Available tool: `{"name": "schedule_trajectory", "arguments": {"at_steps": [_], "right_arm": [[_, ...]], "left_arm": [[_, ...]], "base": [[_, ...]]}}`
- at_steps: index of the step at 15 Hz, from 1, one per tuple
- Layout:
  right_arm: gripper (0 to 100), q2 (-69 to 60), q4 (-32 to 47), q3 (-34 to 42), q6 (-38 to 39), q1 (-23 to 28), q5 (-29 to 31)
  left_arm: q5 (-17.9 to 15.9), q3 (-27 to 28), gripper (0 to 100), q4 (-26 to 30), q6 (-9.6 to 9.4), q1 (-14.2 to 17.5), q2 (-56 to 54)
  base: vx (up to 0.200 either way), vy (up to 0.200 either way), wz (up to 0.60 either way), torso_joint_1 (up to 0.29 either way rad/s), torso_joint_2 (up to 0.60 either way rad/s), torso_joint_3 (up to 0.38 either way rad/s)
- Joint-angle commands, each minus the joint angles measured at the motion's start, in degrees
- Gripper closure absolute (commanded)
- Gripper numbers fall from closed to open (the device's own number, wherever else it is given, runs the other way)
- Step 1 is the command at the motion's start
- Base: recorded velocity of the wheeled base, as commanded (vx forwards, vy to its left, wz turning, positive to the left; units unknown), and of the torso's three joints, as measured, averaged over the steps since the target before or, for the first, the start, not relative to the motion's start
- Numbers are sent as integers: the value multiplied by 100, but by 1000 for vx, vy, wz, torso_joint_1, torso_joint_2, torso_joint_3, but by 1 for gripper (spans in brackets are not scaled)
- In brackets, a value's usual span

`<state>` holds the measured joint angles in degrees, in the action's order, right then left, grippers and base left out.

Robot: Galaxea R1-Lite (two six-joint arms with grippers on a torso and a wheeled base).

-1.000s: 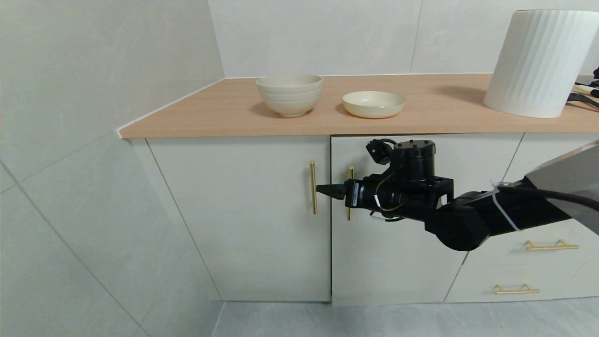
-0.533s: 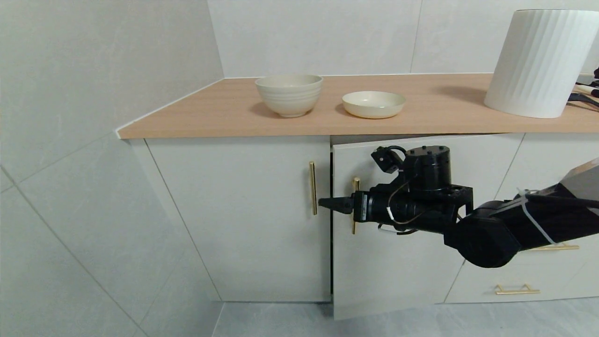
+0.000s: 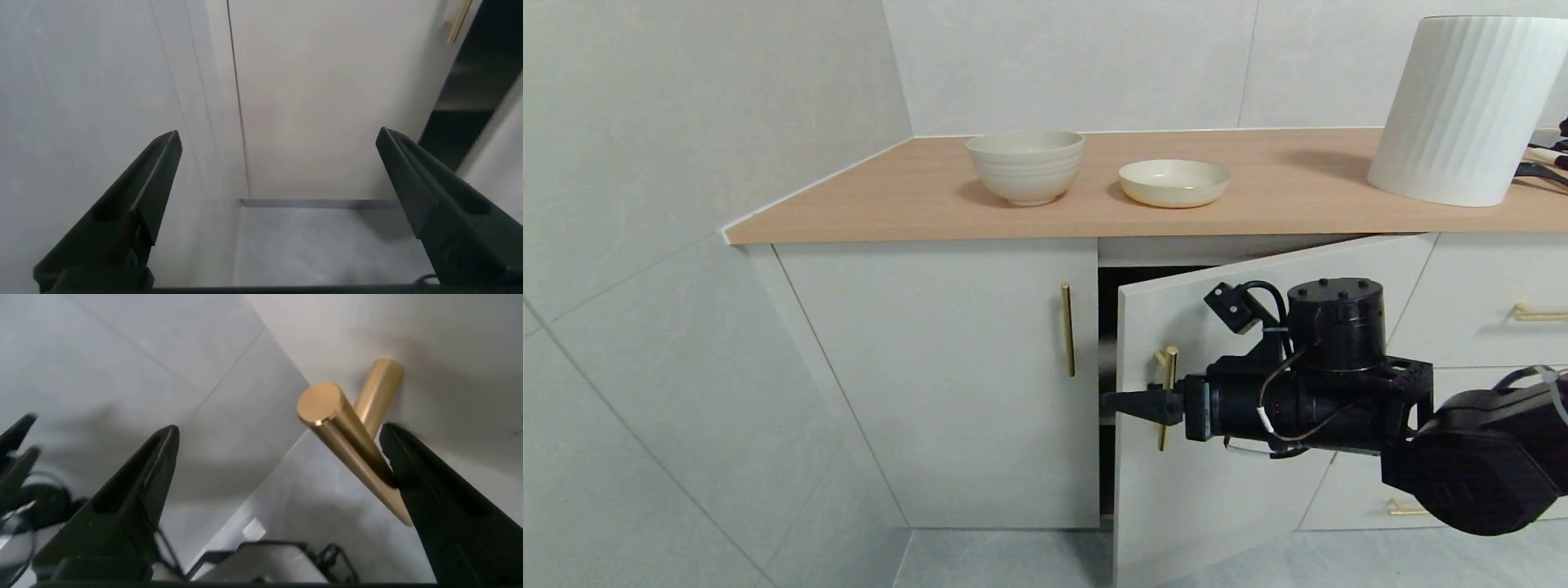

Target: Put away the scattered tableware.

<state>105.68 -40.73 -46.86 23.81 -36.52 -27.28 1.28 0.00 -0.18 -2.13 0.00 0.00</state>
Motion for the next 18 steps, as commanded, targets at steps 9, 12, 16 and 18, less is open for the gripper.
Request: {"name": "schedule_trajectory", "arguments": {"at_steps": [9, 12, 16, 18], "right_arm": [[0, -909, -5, 1109, -8, -22, -638], [0, -997, -5, 1197, -8, -22, -638], [0, -1023, -5, 1346, -8, -30, -743], [0, -1067, -5, 1364, -8, -22, -735]], "left_arm": [[-2202, 3331, 0, -87, -411, -404, 5704], [-2193, 3498, 0, -1098, -121, -1310, 7304], [-2167, 3507, 0, -2926, 1136, -2373, 8675], [-2176, 3568, 100, -3366, 1163, -2619, 9053]], "base": [[0, 0, 0, 0, 0, 0], [0, 0, 0, 0, 0, 0], [0, 0, 0, 0, 0, 0], [0, 0, 0, 0, 0, 0]]}}
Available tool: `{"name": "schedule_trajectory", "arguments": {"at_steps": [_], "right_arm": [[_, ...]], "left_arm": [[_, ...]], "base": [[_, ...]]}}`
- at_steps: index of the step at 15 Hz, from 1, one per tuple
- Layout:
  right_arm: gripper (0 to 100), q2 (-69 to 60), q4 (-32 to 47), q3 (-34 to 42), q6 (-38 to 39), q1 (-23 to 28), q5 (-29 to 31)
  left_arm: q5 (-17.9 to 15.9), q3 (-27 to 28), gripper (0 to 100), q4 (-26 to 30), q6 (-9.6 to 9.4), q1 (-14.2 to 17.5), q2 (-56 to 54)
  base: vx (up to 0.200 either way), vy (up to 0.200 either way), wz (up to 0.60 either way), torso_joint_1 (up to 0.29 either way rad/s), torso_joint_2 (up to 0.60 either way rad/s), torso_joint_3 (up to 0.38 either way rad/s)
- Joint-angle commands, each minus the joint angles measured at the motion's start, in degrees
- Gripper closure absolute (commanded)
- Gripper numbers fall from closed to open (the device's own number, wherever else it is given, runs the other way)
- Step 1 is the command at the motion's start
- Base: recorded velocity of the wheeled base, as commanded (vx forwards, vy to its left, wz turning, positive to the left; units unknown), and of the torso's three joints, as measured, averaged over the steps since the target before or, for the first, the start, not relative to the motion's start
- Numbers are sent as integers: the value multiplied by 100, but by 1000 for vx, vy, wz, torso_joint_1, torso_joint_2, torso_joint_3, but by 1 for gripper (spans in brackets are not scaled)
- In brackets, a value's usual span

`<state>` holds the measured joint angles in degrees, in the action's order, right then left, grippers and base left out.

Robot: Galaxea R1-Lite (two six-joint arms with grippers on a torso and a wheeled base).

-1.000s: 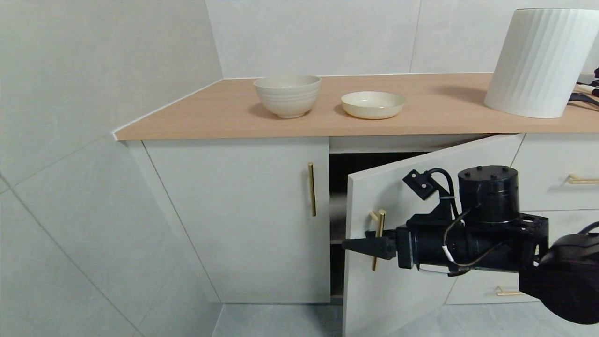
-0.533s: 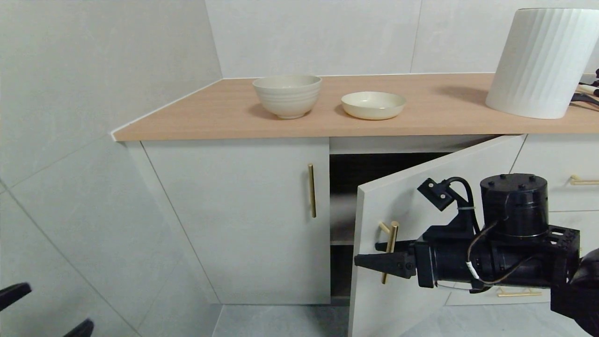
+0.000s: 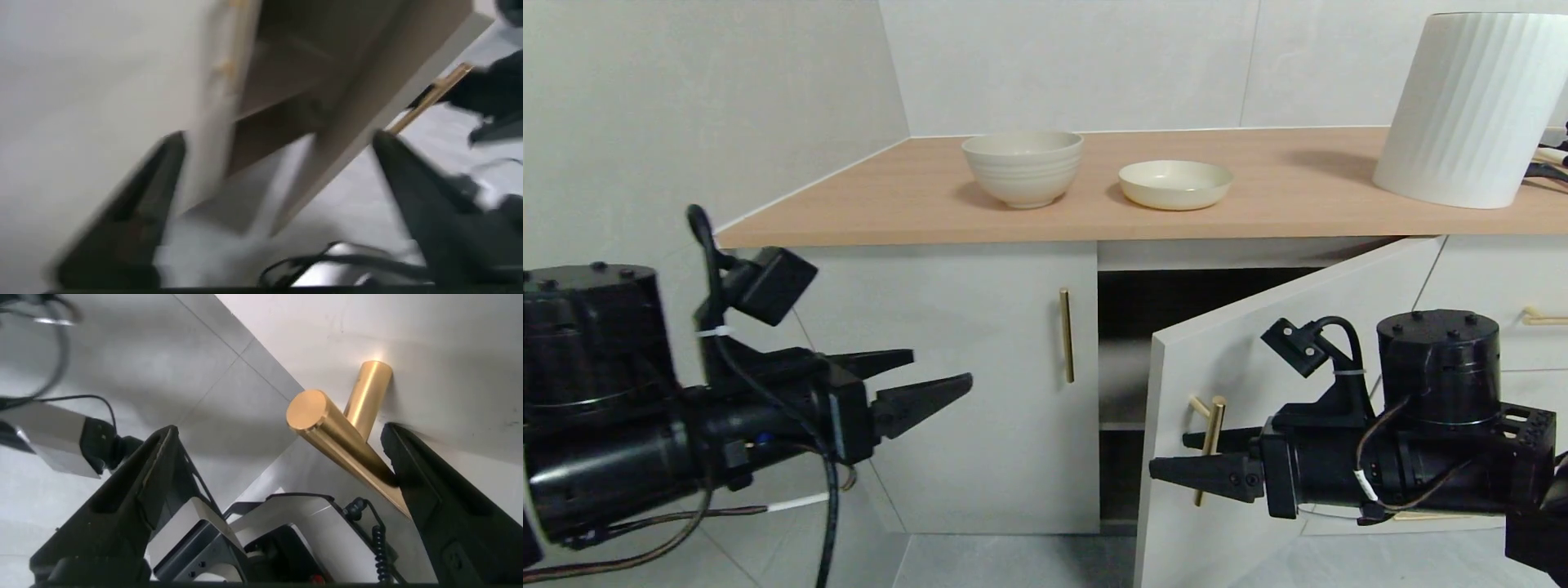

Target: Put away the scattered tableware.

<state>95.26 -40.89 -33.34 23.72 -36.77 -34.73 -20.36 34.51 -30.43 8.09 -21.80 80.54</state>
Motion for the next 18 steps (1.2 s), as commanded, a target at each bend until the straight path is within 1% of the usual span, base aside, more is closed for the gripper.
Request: {"name": "schedule_trajectory", "arguments": {"at_steps": [1, 2, 3, 5, 6, 7, 8, 10, 11, 12, 14, 15, 18], "right_arm": [[0, -34, 11, 29, 1, 3, 10], [0, -69, 11, 56, 1, 3, 1], [0, -69, 11, 56, 1, 3, 10], [0, -86, 11, 73, 1, 12, 10], [0, -95, 11, 91, 1, 12, 10], [0, -104, 11, 91, 1, 12, 10], [0, -95, 11, 91, 1, 12, 10], [0, -86, 11, 91, 1, 12, 10], [0, -95, 11, 91, 1, 12, 10], [0, -95, 11, 91, 1, 12, 10], [0, -86, 11, 91, -8, 12, 19], [0, -95, 11, 91, -8, 12, 19], [0, -104, 11, 100, 1, 20, 19]], "left_arm": [[-12, 135, 100, -403, 140, -492, 1060], [-12, 240, 100, -737, 140, -694, 1394], [-12, 319, 100, -974, 140, -773, 1587], [-12, 407, 100, -1668, 140, -932, 2036], [14, 486, 100, -2196, 140, -1063, 2326], [23, 486, 100, -2213, 140, -1063, 2343], [14, 601, 100, -2292, 149, -1327, 2563], [32, 706, 100, -2327, 157, -1494, 2897], [32, 776, 100, -2327, 201, -1503, 2994], [23, 979, 100, -2327, 412, -1529, 3073], [32, 1313, 100, -2319, 799, -1775, 3125], [23, 1356, 100, -2310, 852, -1846, 3143], [23, 1480, 100, -2327, 860, -2048, 3415]], "base": [[0, 0, 0, 0, 0, 0], [0, 0, 0, 0, 0, 0], [0, 0, 0, 0, 0, 0], [0, 0, 0, 0, 0, 0], [0, 0, 0, 0, 0, 0], [0, 0, 0, 0, 0, 0], [0, 0, 0, 0, 0, 0], [0, 0, 0, 0, 0, 0], [0, 0, 0, 0, 0, 0], [0, 0, 0, 0, 0, 0], [0, 0, 0, 0, 0, 0], [0, 0, 0, 0, 0, 0], [0, 0, 0, 0, 0, 0]]}}
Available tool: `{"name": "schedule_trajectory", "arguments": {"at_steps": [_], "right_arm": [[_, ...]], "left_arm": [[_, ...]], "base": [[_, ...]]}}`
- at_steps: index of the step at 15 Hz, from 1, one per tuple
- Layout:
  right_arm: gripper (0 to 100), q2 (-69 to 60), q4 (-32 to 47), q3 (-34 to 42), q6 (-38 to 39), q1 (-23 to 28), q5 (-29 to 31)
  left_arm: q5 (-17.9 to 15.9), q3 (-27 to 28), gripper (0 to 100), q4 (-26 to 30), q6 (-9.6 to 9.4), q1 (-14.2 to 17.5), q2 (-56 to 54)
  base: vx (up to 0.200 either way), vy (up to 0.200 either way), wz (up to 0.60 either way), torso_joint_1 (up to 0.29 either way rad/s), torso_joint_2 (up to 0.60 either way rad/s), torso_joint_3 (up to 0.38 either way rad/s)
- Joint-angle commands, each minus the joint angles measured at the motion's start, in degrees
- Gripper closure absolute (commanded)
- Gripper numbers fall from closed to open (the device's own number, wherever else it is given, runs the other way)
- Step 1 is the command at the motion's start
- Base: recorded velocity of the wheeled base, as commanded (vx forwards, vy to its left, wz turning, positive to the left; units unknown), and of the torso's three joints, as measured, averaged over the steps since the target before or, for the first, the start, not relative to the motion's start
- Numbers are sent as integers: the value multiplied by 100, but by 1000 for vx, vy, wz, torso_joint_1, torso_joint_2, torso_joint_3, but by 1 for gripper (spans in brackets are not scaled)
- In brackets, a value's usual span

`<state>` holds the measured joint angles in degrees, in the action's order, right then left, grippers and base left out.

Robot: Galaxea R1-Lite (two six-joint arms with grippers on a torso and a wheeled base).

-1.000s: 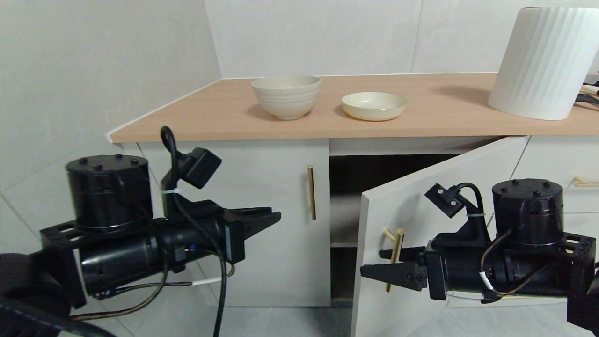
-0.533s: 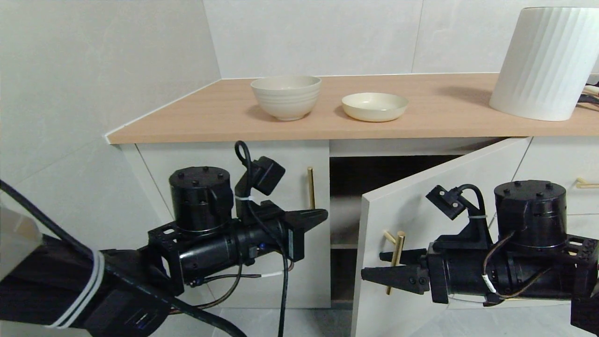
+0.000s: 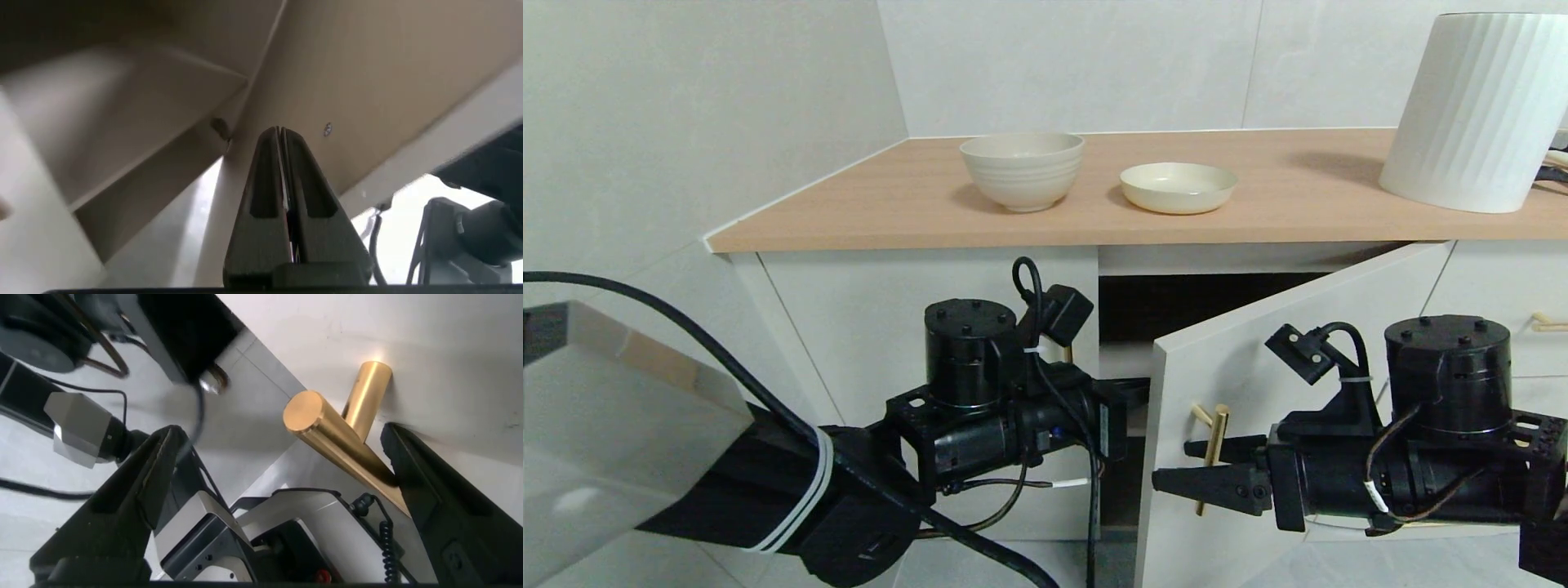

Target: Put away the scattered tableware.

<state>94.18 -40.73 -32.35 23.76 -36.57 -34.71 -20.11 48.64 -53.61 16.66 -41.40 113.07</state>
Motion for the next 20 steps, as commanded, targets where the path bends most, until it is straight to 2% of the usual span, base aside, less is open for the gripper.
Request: {"name": "schedule_trajectory", "arguments": {"at_steps": [1, 4, 8, 11, 15, 18, 19, 20], "right_arm": [[0, 3, -5, 1, -12, 10, 17], [0, -5, -5, 1, -29, 71, 25], [0, 3, -278, -34, -73, 686, 87], [0, 3, -348, -122, -390, 1267, 184], [0, -128, -330, -201, -442, 1521, 227], [0, -990, 285, -122, -627, 1539, 227], [0, -1552, 1111, -34, -1049, 1539, 280], [0, -1833, 1559, 45, -1286, 1539, 535]], "left_arm": [[8, 128, 100, -9, 3, -132, 224], [-1, 216, 100, -9, 3, -193, 224], [-10, 260, 100, -9, 12, -307, 242], [-19, 286, 100, -9, 12, -334, 251], [-10, 304, 100, -17, 21, -351, 242], [-1, 304, 100, -17, 21, -342, 233], [-1, 304, 100, -17, 21, -351, 224], [8, 295, 100, -17, 21, -360, 216]], "base": [[0, 0, 0, 0, 0, 0], [0, 0, 0, 0, 0, 0], [0, 0, 0, 0, 0, 0], [0, 0, 0, 0, 0, 0], [0, 0, 0, 0, 0, 0], [0, 0, 0, 0, 0, 0], [0, 0, 0, 0, 0, 0], [0, 0, 0, 0, 0, 0]]}}
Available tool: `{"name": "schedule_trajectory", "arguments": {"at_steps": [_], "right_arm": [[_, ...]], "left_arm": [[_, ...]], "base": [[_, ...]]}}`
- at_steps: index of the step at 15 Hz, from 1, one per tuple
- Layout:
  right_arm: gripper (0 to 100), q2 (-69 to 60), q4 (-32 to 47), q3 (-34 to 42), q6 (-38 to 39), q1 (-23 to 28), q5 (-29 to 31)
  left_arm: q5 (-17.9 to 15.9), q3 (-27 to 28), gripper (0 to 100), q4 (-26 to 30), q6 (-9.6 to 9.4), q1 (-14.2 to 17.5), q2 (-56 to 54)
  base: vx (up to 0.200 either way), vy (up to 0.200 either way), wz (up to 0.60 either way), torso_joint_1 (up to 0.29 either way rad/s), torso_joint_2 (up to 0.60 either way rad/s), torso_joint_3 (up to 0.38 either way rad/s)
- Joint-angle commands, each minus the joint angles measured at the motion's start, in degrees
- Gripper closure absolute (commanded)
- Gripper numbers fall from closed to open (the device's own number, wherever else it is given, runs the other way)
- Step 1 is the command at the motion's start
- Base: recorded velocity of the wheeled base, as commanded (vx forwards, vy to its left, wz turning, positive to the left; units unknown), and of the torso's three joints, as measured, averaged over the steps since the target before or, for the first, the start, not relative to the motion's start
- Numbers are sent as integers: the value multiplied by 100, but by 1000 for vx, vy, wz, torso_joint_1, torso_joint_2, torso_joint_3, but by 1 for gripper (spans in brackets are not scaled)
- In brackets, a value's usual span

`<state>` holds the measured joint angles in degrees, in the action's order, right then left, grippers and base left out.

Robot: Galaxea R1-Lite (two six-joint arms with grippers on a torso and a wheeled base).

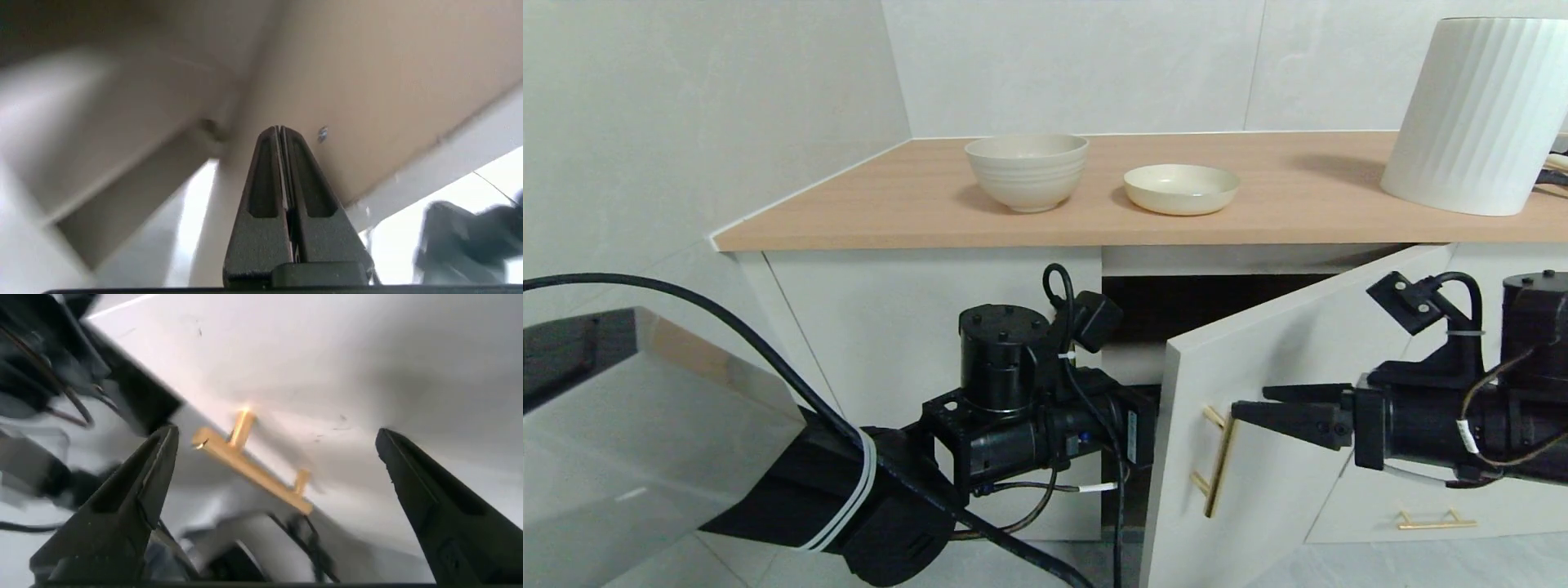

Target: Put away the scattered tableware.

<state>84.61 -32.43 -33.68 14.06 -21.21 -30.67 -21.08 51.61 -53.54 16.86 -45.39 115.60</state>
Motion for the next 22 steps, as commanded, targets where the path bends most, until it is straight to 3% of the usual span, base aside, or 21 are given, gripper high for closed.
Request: {"name": "schedule_trajectory", "arguments": {"at_steps": [1, 3, 6, 14, 17, 22], "right_arm": [[0, -1087, 1001, 301, -562, -59, 501], [0, -1501, 1204, 556, -808, -261, 844], [0, -2010, 1564, 714, -808, -577, 870], [0, -2098, 1590, 775, -808, -586, 861], [0, -2098, 1590, 784, -808, -586, 861], [0, -2195, 1599, 775, -817, -586, 861]], "left_arm": [[104, -2, 100, -25, 2, 21, -38], [104, -20, 100, -25, 2, 21, -55], [113, -46, 100, -25, 2, 21, -47], [104, 182, 100, 37, 28, -111, 50], [104, 332, 100, 54, 169, -155, 199], [113, 815, 100, 63, 256, -216, 630]], "base": [[0, 0, 0, 0, 0, 0], [0, 0, 0, 0, 0, 0], [0, 0, 0, 0, 0, 0], [-25, 0, 0, 0, 0, 0], [-200, 0, 0, 9, 2, 2], [0, 0, 0, 0, 0, 0]]}}
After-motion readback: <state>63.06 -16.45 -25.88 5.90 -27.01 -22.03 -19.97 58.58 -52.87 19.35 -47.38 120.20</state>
